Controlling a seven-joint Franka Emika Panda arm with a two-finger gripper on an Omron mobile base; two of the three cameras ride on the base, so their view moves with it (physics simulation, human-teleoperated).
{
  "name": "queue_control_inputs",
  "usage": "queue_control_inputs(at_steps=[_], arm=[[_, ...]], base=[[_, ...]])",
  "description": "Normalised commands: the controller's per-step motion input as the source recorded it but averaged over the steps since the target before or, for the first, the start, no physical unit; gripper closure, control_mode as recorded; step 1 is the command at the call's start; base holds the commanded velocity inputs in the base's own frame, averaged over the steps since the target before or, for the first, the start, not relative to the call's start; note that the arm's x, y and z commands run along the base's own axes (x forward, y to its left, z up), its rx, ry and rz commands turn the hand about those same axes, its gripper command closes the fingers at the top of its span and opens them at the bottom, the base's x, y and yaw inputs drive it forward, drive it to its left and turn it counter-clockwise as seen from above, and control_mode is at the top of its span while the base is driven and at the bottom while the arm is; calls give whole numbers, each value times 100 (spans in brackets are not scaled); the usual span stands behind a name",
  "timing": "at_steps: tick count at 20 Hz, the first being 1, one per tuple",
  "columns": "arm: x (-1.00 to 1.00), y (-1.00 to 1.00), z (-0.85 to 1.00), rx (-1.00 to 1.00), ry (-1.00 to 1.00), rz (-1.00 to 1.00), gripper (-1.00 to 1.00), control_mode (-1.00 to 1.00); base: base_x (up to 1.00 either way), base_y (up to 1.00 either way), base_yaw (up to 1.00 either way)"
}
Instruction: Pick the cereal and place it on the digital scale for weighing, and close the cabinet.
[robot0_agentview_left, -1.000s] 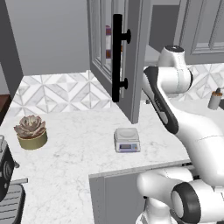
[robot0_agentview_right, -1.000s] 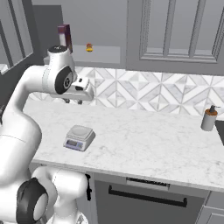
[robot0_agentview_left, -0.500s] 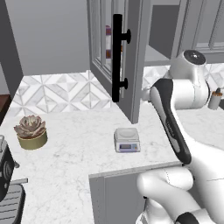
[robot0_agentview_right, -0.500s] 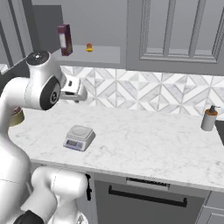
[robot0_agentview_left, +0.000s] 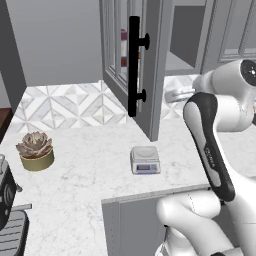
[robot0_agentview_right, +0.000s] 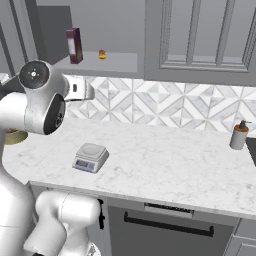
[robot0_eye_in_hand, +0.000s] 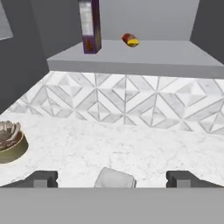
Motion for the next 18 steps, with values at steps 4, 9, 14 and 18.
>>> queue_control_inputs(at_steps=[4,9,14,18], arm=[[0,5,57,10,-13,13,-100,-100],[0,0,54,8,-17,7,-100,-100],[3,10,60,4,-2,4,-100,-100],[7,3,38,1,-6,6,-100,-100]], base=[[0,0,0],[0,0,0],[0,0,0],[0,0,0]])
